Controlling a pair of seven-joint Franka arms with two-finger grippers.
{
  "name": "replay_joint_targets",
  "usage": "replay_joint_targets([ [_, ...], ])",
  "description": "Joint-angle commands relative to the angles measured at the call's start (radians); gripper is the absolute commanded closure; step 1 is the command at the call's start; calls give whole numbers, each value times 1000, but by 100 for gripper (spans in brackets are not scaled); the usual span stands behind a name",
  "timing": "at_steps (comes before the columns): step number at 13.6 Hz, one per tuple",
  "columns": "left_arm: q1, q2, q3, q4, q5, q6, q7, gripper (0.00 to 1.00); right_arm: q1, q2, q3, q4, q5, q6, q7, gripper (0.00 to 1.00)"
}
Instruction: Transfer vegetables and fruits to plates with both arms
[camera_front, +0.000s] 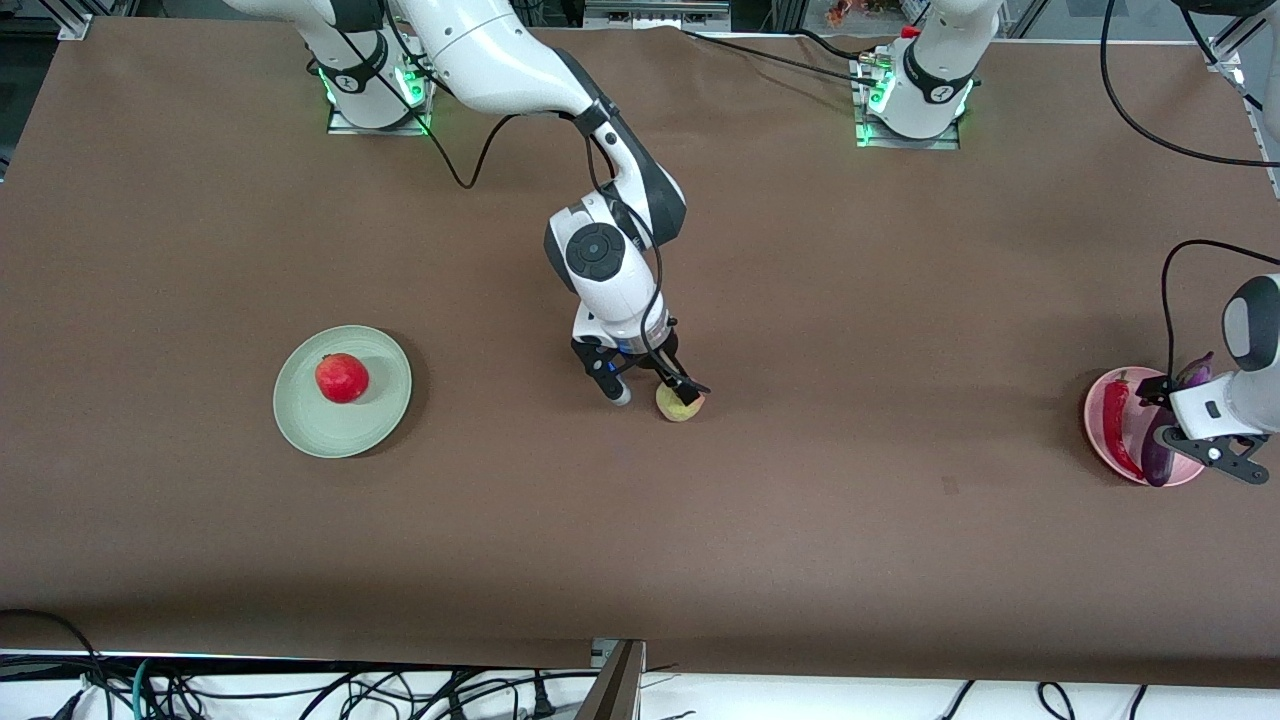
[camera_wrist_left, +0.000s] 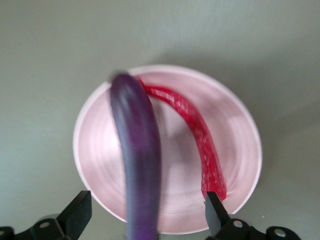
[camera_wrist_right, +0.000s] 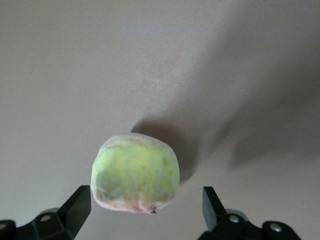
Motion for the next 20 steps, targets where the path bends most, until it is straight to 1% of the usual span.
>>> replay_joint_targets([
  [1,2,-127,-91,-15,-47,-116,23,0,-13,43,5,48,15,28,1,1],
  [3,-4,-194,-187,5,-68,-233,6,0,-27,66,5,86,16,30,3,1],
  [4,-10,-210,-229,28,-68,-296,-3,0,-27,79,5,100,16,31,3,1],
  [6,-14,-213,-342,117,-115,-441,-28,0,-27,88,5,111,18,32,7,1],
  [8,-59,-215,-372,160,-130,-526,-122,0,-19,90,7,106,16,32,10,1],
  [10,-76,-219,-401,195,-207,-582,-260,0,-15,91,7,101,16,32,10,2],
  [11,-95,-219,-421,201,-218,-592,-338,0,-15,93,7,100,15,30,9,7],
  [12,-105,-221,-435,203,-218,-602,-398,0,-15,93,7,100,13,27,6,19],
  [14,-118,-221,-497,214,-221,-612,-538,0,-19,83,5,100,12,19,-2,48],
  [15,-122,-221,-517,215,-220,-612,-631,0,-24,71,4,100,9,-2,-10,63],
  [16,-144,-221,-521,217,-220,-612,-705,0,-34,60,-1,106,4,-66,-20,76],
  [17,-153,-221,-521,217,-220,-611,-750,0,-48,47,-7,112,5,-127,-60,86],
  [18,-165,-221,-521,220,-220,-608,-779,0,-68,16,-5,112,10,-177,-112,89],
  [19,-185,-221,-519,229,-218,-602,-795,0,-93,-7,-5,112,12,-236,-164,90],
  [20,-202,-216,-516,261,-218,-602,-821,0,-123,-37,-5,112,10,-305,-221,90],
])
